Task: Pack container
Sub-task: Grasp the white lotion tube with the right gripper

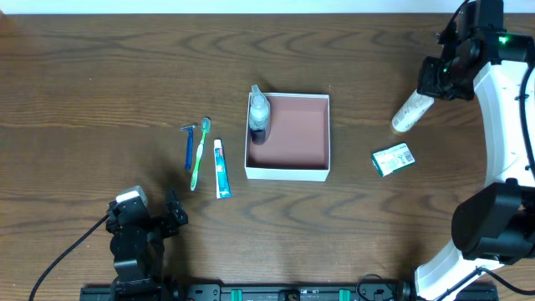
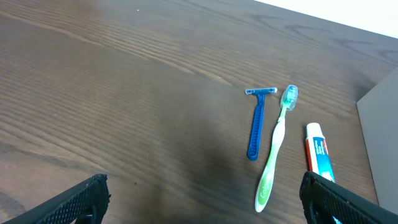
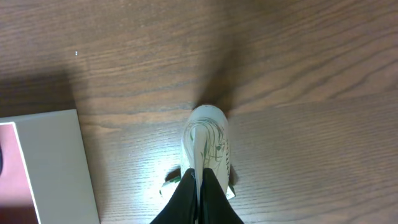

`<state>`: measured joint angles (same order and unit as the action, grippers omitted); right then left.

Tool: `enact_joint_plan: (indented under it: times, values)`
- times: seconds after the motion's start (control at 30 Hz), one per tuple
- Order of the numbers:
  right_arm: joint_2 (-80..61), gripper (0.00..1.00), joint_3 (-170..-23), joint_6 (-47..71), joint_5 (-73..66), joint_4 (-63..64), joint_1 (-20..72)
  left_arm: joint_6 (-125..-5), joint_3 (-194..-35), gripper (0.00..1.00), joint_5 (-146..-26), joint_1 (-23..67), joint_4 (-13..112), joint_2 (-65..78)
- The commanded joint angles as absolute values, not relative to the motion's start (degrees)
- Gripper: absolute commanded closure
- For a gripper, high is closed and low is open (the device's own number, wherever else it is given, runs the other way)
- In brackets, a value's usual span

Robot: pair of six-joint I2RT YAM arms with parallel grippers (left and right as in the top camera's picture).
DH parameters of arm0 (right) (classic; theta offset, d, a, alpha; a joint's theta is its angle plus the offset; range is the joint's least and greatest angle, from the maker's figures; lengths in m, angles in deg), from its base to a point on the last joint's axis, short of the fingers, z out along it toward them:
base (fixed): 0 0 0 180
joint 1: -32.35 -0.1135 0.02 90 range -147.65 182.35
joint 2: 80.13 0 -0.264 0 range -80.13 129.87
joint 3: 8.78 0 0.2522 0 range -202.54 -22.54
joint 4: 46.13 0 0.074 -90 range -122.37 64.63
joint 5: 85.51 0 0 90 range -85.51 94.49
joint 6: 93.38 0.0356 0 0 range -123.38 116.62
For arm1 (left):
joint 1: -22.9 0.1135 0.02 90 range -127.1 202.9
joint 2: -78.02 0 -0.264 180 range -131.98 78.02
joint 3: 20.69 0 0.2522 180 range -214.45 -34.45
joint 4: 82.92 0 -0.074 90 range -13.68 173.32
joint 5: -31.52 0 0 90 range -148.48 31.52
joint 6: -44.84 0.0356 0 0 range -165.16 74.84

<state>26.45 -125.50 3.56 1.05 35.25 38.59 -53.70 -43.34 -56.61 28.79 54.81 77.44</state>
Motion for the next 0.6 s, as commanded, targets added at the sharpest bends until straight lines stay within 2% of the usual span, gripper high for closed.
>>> enact_joint_plan:
  times: [0.0, 0.27, 0.57]
  values:
    - [24.92, 0.99, -125.61, 5.11, 1.2, 36.08, 38.37, -52.52, -42.4, 0.02, -56.13, 28.66, 54.72, 77.79]
    - [16.05, 0.99, -127.51, 7.98, 1.2, 35.4, 33.65, -52.54, -42.4, 0.02, -56.13, 28.66, 54.72, 77.79]
    - [4.77, 0.98, -133.57, 11.23, 1.75, 36.08, 18.09, -52.54, -42.4, 0.02, -56.13, 28.66, 54.72, 77.79]
